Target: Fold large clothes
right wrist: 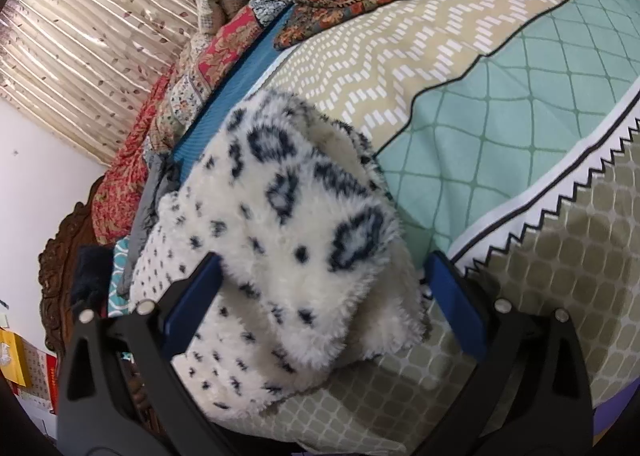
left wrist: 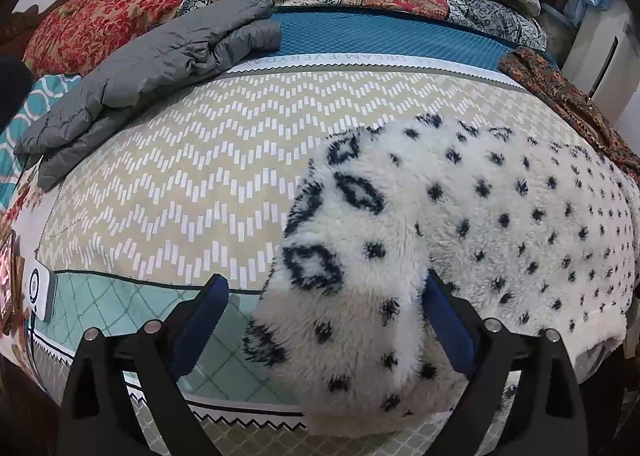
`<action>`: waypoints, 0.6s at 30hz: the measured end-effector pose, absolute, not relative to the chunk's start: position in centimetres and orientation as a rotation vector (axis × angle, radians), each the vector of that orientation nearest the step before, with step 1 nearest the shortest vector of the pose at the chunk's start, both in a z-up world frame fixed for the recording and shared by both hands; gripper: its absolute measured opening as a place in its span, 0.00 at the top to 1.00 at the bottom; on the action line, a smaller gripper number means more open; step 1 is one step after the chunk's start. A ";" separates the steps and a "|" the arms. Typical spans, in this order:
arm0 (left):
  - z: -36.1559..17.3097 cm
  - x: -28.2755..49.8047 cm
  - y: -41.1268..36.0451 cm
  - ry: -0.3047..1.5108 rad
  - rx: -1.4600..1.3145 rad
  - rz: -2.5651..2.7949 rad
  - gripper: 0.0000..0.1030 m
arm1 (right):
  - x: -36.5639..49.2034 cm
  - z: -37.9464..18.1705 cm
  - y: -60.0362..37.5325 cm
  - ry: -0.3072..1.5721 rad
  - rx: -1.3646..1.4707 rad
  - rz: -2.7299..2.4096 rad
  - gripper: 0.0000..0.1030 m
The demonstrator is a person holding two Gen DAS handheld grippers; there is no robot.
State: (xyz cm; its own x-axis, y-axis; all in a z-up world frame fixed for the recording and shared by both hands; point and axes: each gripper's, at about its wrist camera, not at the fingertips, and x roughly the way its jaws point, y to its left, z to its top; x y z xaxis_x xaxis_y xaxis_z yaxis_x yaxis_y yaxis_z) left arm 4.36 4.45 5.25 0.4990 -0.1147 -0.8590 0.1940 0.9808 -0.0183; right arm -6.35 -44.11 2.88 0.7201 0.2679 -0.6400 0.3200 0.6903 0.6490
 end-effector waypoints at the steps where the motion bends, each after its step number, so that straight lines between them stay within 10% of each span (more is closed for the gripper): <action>1: 5.2 4.3 4.5 1.034 0.084 -0.187 1.00 | -6.4 2.9 -44.0 0.787 0.827 -0.032 0.06; 18: 3.9 4.2 5.1 1.082 0.037 -0.196 1.00 | -7.6 2.6 -43.9 0.771 0.809 -0.031 0.06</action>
